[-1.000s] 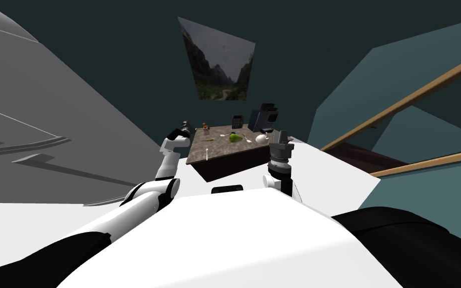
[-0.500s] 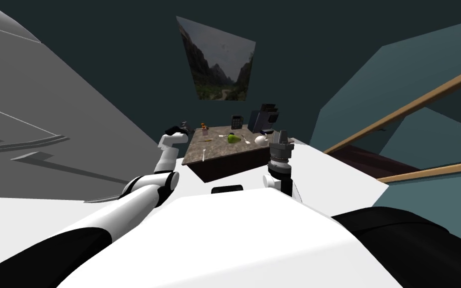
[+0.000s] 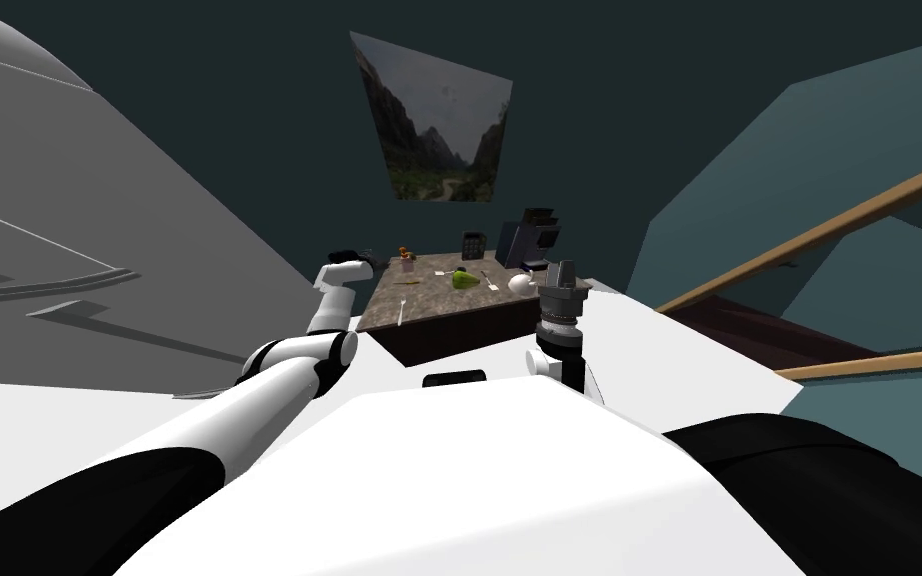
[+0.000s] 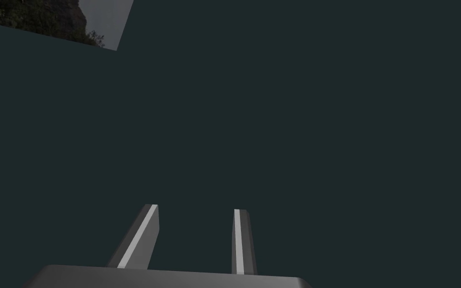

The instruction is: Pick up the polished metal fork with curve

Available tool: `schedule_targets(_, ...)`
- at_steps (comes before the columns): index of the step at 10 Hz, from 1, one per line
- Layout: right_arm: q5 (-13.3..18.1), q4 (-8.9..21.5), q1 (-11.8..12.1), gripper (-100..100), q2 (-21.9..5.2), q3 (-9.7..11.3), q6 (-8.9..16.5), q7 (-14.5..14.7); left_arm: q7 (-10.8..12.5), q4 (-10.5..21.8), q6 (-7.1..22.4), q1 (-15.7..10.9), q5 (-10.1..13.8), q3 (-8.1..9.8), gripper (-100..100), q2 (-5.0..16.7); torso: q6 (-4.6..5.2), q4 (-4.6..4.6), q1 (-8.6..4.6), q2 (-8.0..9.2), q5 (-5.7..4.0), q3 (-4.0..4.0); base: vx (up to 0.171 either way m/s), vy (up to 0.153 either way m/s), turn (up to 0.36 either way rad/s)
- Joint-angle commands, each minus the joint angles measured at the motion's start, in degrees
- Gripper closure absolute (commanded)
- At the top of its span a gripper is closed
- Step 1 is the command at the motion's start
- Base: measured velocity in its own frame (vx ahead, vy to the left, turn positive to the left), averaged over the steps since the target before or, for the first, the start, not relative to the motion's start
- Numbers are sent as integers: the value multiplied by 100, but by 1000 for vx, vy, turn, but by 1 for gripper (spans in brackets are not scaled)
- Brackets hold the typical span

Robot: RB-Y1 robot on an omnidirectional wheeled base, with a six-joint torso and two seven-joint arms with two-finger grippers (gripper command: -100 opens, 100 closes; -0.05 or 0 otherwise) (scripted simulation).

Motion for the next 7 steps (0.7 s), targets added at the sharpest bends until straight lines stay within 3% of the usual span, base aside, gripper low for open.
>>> schedule_targets(1,0,0,0,0,0,0,0,0,86,210,242,-28,70,44,-100,53,0,0,0,0,0,0,41,-99,46)
schedule_targets(2,0,0,0,0,0,0,0,0,242,371,448,-190,123,120,-100,118,1,0,4,5,1,1,34,-95,81)
schedule_targets(4,0,0,0,0,0,0,0,0,242,575,509,-190,123,120,-100,118,1,0,10,6,2,3,30,-62,20)
schedule_targets(5,0,0,-1,0,-1,0,0,0,394,744,768,-331,171,194,-100,178,2,1,23,11,4,5,37,-62,64)
schedule_targets(6,0,0,0,0,0,0,0,0,394,934,768,-331,171,194,-100,178,-1,2,19,7,4,4,37,-74,64)
schedule_targets(7,0,0,0,0,0,0,0,0,539,1090,1014,-454,213,265,-100,233,0,1,16,7,4,3,57,-95,87)
